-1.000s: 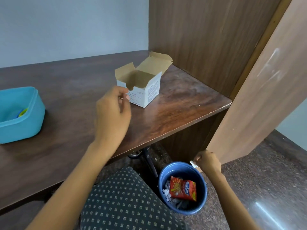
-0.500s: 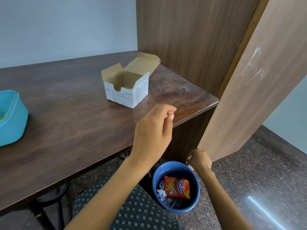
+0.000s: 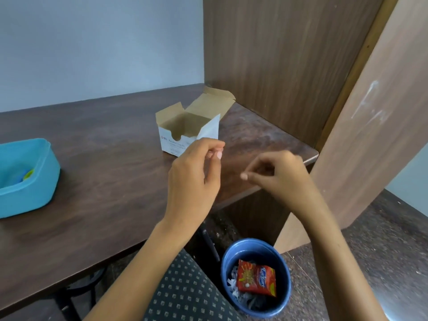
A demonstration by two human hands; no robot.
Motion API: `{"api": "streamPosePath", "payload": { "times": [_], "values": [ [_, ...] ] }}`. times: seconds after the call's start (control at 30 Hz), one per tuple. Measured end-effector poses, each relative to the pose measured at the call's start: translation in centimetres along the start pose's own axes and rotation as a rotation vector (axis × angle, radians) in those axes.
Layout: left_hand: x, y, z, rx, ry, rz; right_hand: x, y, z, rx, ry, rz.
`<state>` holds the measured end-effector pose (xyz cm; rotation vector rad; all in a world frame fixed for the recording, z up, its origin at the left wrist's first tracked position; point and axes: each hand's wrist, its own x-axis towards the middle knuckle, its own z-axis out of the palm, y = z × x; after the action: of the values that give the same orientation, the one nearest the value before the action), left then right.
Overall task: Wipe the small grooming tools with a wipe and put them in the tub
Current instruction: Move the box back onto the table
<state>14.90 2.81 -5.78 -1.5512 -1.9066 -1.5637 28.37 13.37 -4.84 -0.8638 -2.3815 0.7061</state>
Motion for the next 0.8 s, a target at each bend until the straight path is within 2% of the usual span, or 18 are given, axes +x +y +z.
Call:
{"api": "streamPosePath", "payload": {
  "times": [0.07, 0.13, 0.23, 0.33, 0.47, 0.57, 0.8],
  "values": [
    [0.8, -0.5, -1.1, 0.021, 0.054, -0.031, 2.2, -1.8, 0.1, 0.113, 0.134, -0.061],
    [1.5, -1.6, -2.0, 0.062, 0.112, -0.103, 4.9, -2.5, 1.0, 0.192, 0.197, -0.059],
    [2.3, -3.4, -3.1, 0.168, 0.133, -0.245, 8.4, -2.3, 2.8, 0.195, 0.112, 0.033],
    [2.8, -5.0, -3.6, 0.317, 0.024, -0.421, 10.3, -1.8, 4.7, 0.19, 0.009, 0.13],
    [3.9, -6.3, -3.8, 0.241, -0.137, -0.622, 10.8, -1.1, 6.3, 0.272, -0.071, 0.191],
    [4.4, -6.9, -3.7, 0.198, -0.183, -0.626, 10.7, -1.6, 6.9, 0.301, -0.079, 0.17],
    [4.5, -8.1, -5.0, 0.064, -0.073, -0.591, 10.3, -4.8, 9.5, 0.275, -0.109, 0.038]
  ]
}}
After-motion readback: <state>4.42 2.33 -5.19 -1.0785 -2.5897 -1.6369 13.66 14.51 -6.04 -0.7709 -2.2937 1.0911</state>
